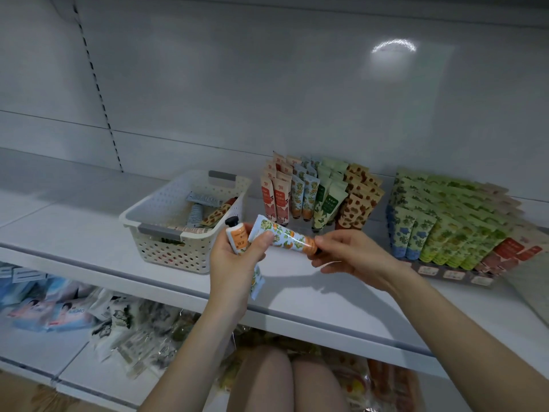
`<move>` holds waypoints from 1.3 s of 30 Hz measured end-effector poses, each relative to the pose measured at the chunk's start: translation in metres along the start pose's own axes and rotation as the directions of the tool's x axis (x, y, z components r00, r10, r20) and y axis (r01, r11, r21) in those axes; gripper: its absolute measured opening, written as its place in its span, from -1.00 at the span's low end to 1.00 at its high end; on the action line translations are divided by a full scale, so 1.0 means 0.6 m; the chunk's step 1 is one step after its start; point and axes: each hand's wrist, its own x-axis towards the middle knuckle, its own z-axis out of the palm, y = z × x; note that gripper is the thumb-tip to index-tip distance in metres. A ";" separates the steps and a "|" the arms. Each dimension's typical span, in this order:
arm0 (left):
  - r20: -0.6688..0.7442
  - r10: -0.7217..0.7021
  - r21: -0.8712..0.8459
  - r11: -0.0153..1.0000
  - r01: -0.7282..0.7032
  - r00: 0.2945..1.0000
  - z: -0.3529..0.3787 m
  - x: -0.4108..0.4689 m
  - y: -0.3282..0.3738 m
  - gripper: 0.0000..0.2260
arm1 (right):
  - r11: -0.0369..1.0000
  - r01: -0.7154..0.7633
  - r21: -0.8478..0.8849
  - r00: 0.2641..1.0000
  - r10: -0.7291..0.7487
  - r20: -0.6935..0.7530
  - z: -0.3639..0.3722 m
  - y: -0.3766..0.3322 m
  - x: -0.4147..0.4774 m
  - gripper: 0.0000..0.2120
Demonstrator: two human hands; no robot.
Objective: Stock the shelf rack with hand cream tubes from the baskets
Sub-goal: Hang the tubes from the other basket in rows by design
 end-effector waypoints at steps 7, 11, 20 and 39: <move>0.124 0.009 0.175 0.984 -0.031 0.992 0.005 -0.002 -0.010 -0.81 | 0.664 0.438 -0.606 0.881 -0.451 0.142 0.017 -0.013 -0.021 -0.72; 0.161 0.042 0.223 0.972 -0.077 0.986 0.010 -0.003 -0.009 -0.78 | 0.660 0.468 -0.588 0.873 -0.451 0.188 0.025 -0.009 -0.018 -0.74; 0.089 -0.018 0.202 0.979 0.000 0.996 0.001 0.010 -0.030 -0.88 | 0.640 0.276 -0.717 0.870 -0.484 -0.097 0.009 -0.038 0.035 -0.87; 0.082 -0.170 0.134 0.978 0.158 0.982 -0.015 0.015 -0.034 -0.75 | 0.672 0.033 -0.740 0.812 -0.450 -0.372 0.026 -0.069 0.166 -0.79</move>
